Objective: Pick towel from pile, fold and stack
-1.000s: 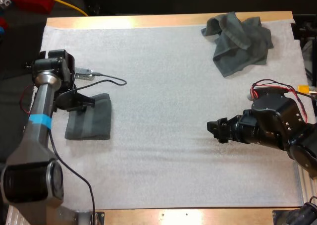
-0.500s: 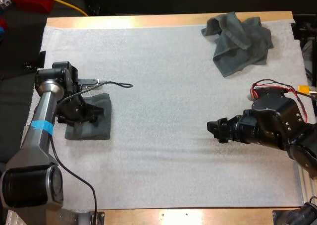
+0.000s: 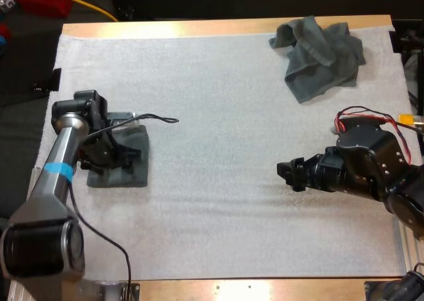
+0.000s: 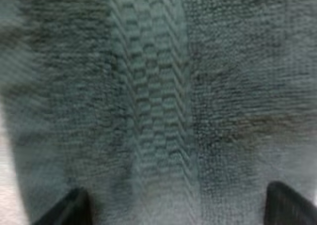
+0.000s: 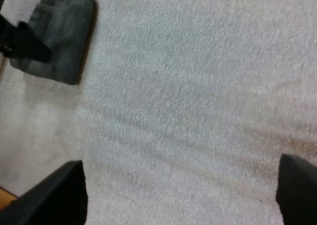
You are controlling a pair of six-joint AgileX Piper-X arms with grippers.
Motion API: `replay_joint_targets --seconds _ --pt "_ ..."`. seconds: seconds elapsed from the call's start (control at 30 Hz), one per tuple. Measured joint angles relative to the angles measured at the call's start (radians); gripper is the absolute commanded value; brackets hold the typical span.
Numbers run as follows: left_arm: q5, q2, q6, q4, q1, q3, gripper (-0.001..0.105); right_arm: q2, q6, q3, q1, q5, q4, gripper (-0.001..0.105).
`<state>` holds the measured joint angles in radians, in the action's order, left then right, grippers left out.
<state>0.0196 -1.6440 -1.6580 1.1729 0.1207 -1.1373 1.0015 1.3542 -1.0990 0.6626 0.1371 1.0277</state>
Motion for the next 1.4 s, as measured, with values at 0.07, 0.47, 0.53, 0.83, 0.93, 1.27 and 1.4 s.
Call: replay_joint_targets --seconds 0.07,0.47,0.53,0.83,0.93,1.27,1.4 --pt "0.009 0.057 0.001 0.002 0.0 -0.013 0.067 0.0 0.0 0.0 0.0 0.0 0.0 0.075" --pt "0.034 0.423 0.003 0.001 0.0 -0.022 0.067 0.0 0.001 0.0 0.0 -0.012 0.0 0.075" --pt "0.048 0.482 0.003 0.001 0.0 -0.022 0.067 0.0 0.028 0.0 0.0 -0.038 -0.002 0.075" --pt "0.068 0.666 0.001 0.034 0.0 -0.023 0.067 0.0 0.141 0.0 -0.142 -0.102 -0.029 0.075" --pt "0.068 0.695 0.001 0.04 0.0 -0.023 0.067 0.0 0.194 0.0 -0.224 -0.104 -0.029 0.075" --pt "0.068 0.722 0.001 0.081 -0.003 -0.023 0.067 0.0 0.288 0.0 -0.522 -0.104 -0.017 0.075" --pt "0.068 0.722 0.005 0.085 -0.032 -0.023 0.067 -0.005 0.316 0.0 -0.652 -0.1 0.014 0.075"
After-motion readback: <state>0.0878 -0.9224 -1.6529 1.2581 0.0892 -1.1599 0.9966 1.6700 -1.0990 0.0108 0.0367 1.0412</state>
